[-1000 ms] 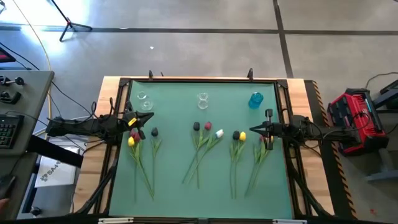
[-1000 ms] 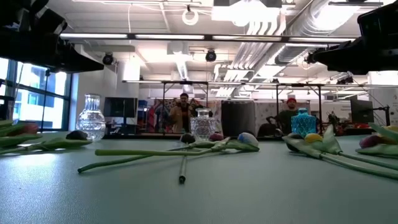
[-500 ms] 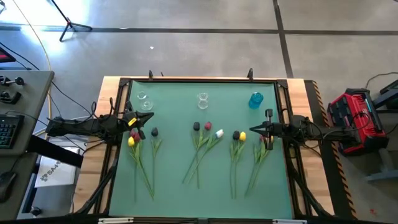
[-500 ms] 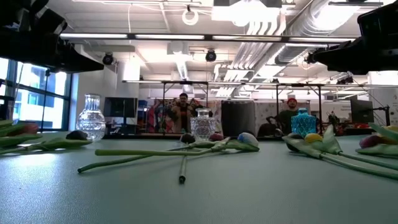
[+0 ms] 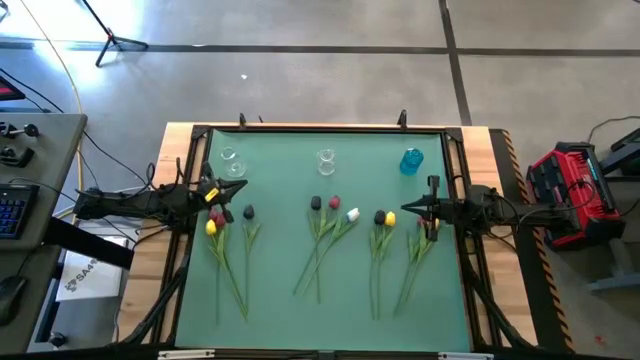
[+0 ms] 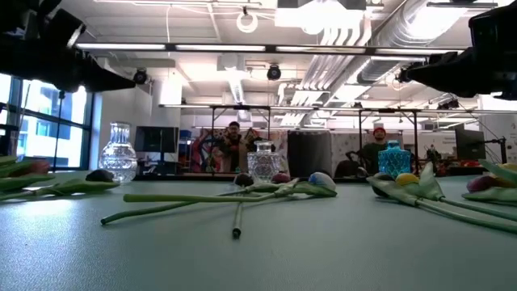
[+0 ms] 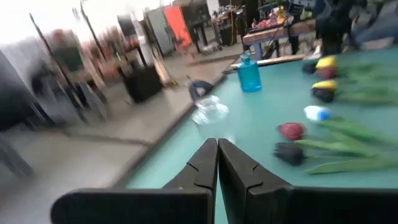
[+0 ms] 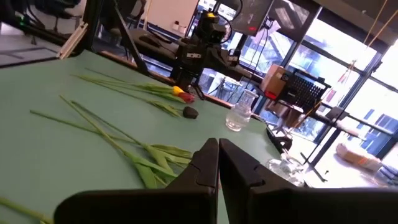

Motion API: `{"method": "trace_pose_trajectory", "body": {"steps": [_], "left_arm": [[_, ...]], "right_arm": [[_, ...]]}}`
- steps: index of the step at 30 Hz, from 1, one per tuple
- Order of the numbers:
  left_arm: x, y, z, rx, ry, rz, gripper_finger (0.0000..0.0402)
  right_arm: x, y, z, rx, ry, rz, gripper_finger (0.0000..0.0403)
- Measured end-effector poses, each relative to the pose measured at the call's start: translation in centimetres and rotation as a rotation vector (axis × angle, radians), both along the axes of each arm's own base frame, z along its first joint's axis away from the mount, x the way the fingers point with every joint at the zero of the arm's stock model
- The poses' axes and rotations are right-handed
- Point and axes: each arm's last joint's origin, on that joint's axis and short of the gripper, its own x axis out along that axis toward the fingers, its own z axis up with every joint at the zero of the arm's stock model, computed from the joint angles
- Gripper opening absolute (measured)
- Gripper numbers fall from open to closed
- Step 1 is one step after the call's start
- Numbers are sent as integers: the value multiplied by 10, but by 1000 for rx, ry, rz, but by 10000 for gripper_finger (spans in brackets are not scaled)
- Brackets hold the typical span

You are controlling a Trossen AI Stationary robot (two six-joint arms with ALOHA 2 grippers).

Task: Sort flowers into vase by color
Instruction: Put the yellow tulip into the blue vase

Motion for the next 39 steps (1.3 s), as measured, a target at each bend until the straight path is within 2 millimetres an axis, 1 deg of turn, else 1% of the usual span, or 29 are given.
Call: {"method": "trace_pose_trajectory", "body": {"steps": [2,5,7,9,10,12,13,15,17,19,21,23,25,27,28,30,32,34,36,37,39], "left_arm": [[0,0,2,92,33,-5,0],[0,0,1,133,64,-11,0],[0,0,1,177,90,-13,0],[0,0,1,278,146,-19,0],[0,0,1,314,162,-33,0],[1,-1,3,316,134,-68,0],[1,-2,6,281,91,-70,0],[1,-2,11,153,-37,-63,0],[0,-2,19,-34,-222,-66,0],[-2,-1,29,-246,-433,-87,0],[-5,0,36,-393,-591,-79,0],[-9,2,42,-481,-731,-21,0],[-12,4,47,-574,-853,11,0],[-15,5,50,-680,-967,6,0],[-15,5,51,-714,-999,1,0],[-15,5,51,-729,-1009,3,0],[-15,5,51,-725,-1001,-3,0],[-14,5,48,-741,-985,19,0],[-12,5,45,-745,-956,50,0],[-12,5,45,-745,-956,51,0],[-13,5,46,-741,-962,34,0]], "right_arm": [[0,0,1,-1,-8,-1,0],[0,0,7,7,-72,11,0],[0,1,8,105,-82,42,0],[0,1,10,179,-104,46,0],[-1,0,14,220,-145,16,0],[-3,-3,23,366,-261,-67,0],[-4,-5,26,464,-315,-99,0],[-6,-7,32,678,-426,-140,0],[-10,-9,38,903,-547,-143,0],[-12,-11,41,1087,-630,-131,0],[-13,-12,42,1197,-679,-135,0],[-13,-14,41,1227,-711,-175,0],[-12,-14,38,1288,-700,-200,0],[-9,-14,30,1375,-647,-229,0],[-7,-14,24,1422,-591,-259,0],[-5,-14,13,1504,-458,-334,0],[-5,-13,9,1594,-363,-401,0],[-6,-13,12,1693,-329,-459,0],[-7,-13,19,1799,-334,-516,0],[-7,-14,24,1823,-337,-537,0],[-7,-15,41,1841,-353,-552,0]]}}
